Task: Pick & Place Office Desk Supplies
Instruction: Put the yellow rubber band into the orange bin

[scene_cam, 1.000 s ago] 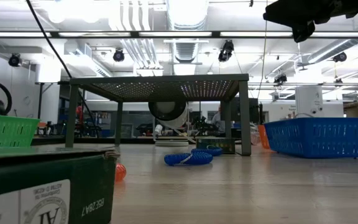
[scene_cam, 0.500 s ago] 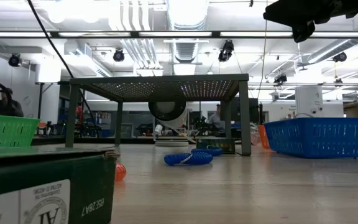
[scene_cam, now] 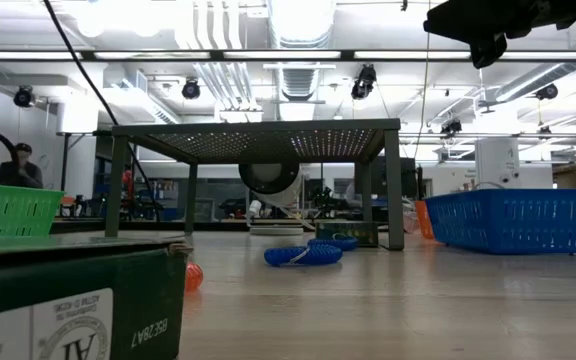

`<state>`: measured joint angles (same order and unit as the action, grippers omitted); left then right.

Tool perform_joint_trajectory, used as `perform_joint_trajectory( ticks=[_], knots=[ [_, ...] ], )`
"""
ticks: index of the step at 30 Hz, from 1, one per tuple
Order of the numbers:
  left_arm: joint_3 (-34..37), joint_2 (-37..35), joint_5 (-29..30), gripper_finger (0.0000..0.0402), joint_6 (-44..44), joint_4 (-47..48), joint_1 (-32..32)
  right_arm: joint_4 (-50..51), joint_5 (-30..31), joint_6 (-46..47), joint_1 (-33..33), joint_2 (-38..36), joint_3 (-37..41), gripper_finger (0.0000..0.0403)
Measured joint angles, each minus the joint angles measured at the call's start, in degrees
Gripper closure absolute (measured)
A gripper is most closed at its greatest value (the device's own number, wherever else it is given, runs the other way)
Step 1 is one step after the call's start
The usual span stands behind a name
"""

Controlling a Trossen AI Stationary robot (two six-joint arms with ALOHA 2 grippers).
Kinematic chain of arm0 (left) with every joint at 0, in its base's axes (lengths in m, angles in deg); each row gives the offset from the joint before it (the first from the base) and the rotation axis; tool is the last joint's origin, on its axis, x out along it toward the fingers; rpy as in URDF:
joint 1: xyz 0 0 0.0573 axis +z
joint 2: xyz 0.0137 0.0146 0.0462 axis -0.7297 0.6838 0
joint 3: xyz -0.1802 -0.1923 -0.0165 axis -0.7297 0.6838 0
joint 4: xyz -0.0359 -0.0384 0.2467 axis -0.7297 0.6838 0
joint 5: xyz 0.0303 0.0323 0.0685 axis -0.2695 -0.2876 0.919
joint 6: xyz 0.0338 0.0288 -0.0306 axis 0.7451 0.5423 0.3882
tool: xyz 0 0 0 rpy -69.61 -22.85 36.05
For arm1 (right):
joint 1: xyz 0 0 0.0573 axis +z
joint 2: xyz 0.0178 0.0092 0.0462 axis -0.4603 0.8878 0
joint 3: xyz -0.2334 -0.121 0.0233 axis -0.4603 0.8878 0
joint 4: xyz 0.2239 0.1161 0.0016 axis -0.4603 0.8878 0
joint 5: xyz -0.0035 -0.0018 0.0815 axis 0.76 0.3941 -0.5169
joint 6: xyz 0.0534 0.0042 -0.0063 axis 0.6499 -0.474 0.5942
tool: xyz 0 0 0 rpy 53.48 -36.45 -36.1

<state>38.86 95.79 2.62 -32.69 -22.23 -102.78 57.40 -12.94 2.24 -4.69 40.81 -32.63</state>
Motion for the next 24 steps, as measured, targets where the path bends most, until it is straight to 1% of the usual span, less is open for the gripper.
perform_joint_trajectory(
  ticks=[4, 10, 18, 24],
  knots=[
    [0.0, 0.0, 0.0, 0.0244, 0.0, -0.4, 0.0, 0.0, 0.0, -0.1, 0.0, 0.0, 0.0, 0.0325],
    [0.0, 0.0, 0.0, 0.0297, 0.0, -1.2, 0.0, 0.0, 0.0, 0.0, 0.0, 0.0, 0.0, 0.0333],
    [0.0, 0.1, 0.1, 0.0358, 0.9, -1.8, 0.0, 0.0, 0.0, -0.1, 0.0, 0.0, 0.0, 0.0324],
    [0.0, 0.1, 0.0, 0.0394, 1.1, -2.0, 0.0, 0.0, 0.0, -0.1, 0.0, 0.0, 0.0, 0.0318]
  ],
)
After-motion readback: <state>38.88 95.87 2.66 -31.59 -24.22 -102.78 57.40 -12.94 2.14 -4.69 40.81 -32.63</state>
